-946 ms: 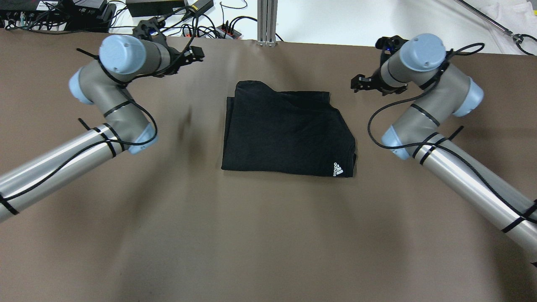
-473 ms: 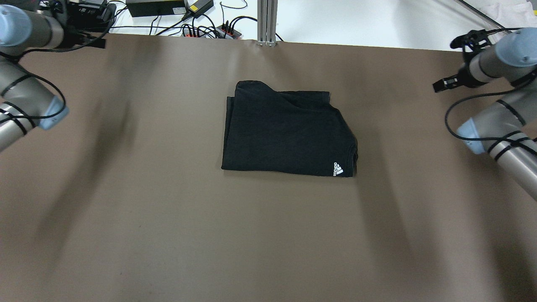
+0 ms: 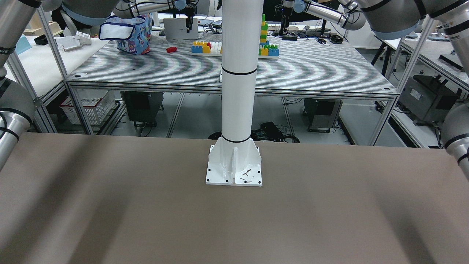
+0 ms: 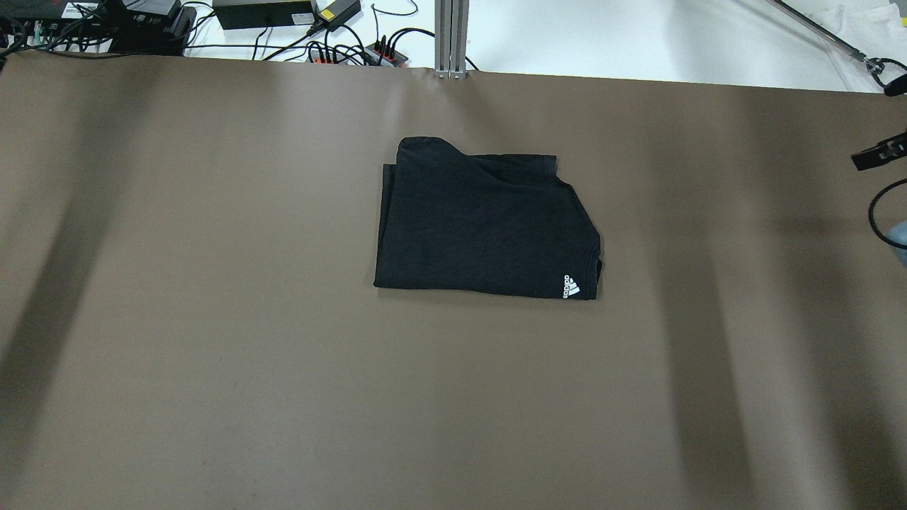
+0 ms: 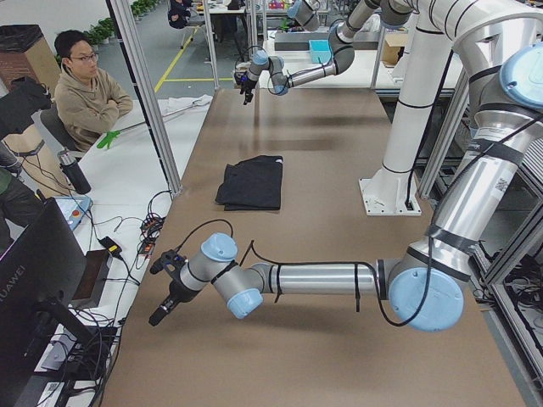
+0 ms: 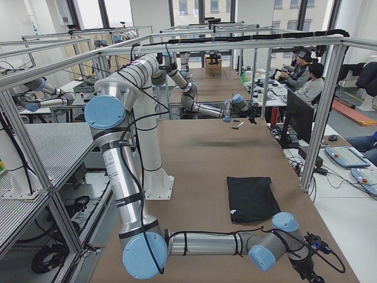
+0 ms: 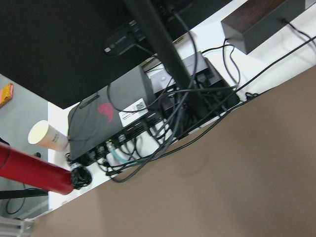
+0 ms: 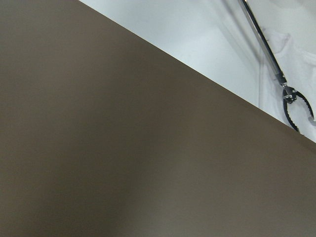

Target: Fold clothes

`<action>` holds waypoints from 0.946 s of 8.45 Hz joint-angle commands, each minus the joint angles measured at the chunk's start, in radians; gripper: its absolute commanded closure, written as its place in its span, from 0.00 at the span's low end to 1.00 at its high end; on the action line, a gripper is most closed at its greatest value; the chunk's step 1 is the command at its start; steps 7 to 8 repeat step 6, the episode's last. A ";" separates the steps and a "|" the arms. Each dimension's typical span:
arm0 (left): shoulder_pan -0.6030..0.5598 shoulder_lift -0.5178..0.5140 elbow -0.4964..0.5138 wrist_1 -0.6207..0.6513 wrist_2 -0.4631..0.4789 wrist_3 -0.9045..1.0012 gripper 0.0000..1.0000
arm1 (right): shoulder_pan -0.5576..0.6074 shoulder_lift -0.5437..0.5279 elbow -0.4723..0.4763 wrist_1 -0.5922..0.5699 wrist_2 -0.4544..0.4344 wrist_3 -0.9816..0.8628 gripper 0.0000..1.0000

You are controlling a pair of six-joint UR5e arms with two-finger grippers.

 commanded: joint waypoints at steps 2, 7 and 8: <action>-0.183 0.175 -0.149 0.006 -0.102 0.240 0.00 | 0.106 -0.156 0.065 0.129 -0.003 -0.153 0.05; -0.196 0.297 -0.280 0.015 -0.023 0.237 0.00 | 0.143 -0.184 0.082 0.134 -0.004 -0.153 0.05; -0.196 0.297 -0.280 0.015 -0.023 0.237 0.00 | 0.143 -0.184 0.082 0.134 -0.004 -0.153 0.05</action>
